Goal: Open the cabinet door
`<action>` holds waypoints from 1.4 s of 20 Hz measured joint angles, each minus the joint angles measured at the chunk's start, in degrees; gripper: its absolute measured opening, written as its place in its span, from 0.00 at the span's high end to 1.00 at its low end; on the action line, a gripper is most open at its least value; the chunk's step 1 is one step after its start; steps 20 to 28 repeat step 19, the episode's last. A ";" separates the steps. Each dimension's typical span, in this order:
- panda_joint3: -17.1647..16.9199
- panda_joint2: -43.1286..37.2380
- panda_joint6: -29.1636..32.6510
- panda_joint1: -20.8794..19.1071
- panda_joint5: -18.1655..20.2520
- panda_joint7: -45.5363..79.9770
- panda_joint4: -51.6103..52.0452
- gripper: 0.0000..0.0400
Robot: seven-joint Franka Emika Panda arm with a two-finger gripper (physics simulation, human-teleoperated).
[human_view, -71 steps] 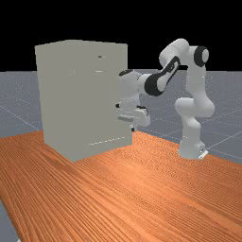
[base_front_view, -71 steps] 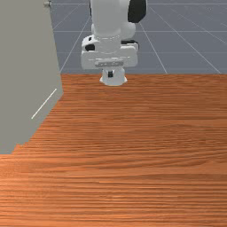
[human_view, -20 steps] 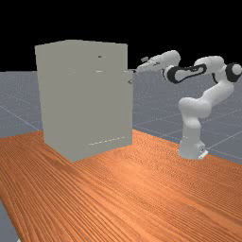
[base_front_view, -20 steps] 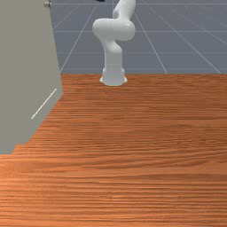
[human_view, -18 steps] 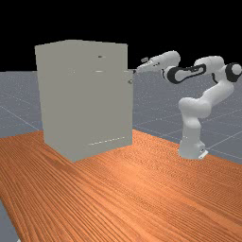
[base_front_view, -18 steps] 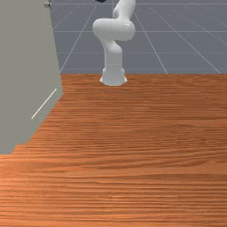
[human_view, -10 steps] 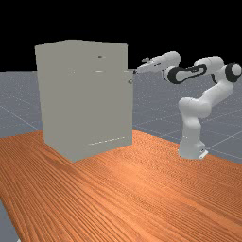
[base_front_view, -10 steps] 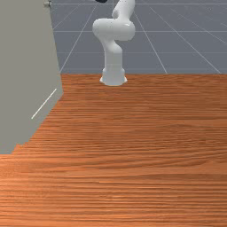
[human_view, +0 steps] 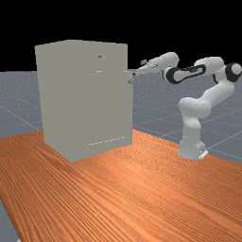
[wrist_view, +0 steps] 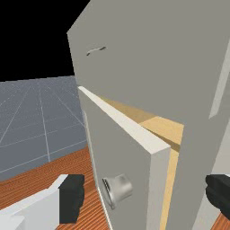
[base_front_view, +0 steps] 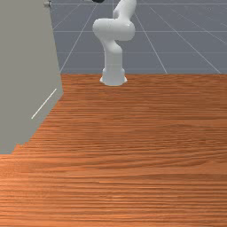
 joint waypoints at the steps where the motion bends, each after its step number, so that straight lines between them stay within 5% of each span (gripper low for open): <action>1: -0.33 1.61 1.53 -0.01 -0.09 0.07 0.37 0.00; 8: 1.73 9.35 5.09 1.30 -0.38 1.11 2.32 0.00; 15: 17.04 6.14 2.75 -1.01 2.60 12.62 -0.70 0.00; 19: 32.83 7.61 3.43 -1.44 8.95 21.75 0.56 0.00; 28: 32.83 7.61 3.43 -1.44 8.95 21.75 0.56 0.00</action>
